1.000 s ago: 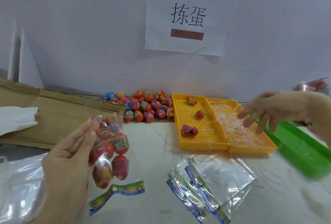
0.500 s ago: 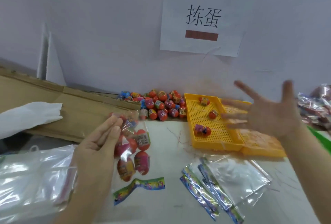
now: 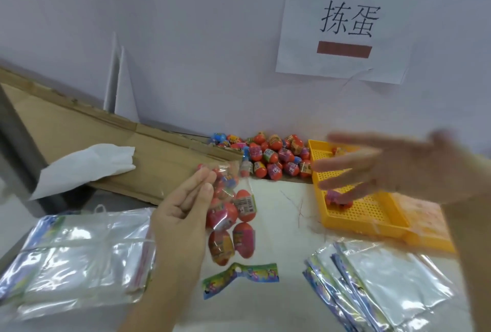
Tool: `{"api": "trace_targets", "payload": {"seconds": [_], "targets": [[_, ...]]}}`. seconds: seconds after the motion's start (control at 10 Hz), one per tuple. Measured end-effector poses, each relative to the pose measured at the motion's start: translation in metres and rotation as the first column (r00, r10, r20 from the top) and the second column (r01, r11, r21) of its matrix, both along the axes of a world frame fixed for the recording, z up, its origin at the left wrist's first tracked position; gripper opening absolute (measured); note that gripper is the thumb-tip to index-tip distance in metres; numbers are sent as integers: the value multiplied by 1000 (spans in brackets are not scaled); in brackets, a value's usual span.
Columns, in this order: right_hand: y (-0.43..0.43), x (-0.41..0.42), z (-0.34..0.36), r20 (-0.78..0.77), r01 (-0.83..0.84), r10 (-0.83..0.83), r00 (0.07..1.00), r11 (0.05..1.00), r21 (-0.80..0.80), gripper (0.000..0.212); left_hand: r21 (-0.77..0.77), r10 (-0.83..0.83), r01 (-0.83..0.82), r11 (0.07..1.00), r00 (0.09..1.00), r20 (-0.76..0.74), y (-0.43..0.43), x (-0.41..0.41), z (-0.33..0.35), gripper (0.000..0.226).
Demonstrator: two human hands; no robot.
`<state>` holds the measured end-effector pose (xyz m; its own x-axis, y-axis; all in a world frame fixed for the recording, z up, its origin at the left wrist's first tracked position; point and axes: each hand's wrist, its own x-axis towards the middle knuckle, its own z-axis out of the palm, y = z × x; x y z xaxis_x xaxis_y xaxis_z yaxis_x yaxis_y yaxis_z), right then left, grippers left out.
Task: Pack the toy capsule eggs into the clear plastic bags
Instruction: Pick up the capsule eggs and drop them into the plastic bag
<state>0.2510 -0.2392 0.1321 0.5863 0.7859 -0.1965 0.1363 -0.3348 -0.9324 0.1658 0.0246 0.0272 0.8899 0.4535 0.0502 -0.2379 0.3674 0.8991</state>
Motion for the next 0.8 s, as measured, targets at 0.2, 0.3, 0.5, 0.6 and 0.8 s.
{"api": "trace_targets", "payload": {"seconds": [0.2, 0.3, 0.5, 0.6, 0.8], "targets": [[25, 6, -15, -324, -15, -92, 942, 949, -314, 63, -35, 27, -26, 999, 999, 28, 1, 0, -1, 25], [-23, -8, 4, -393, 348, -220, 893, 891, 291, 73, -15, 20, -20, 1000, 1000, 17, 2, 1, -2, 28], [-4, -8, -10, -373, 327, -204, 905, 894, 305, 78, 13, -1, 2, 1000, 999, -36, -1, -1, 0, 26], [-16, -25, -7, -622, 460, -211, 754, 845, 271, 101, 50, 1, 1, 999, 999, -42, -4, -5, -3, 27], [-18, -31, 37, -263, 558, -495, 828, 776, 295, 79, 46, 24, -24, 999, 1000, -5, -5, -3, -3, 25]]}}
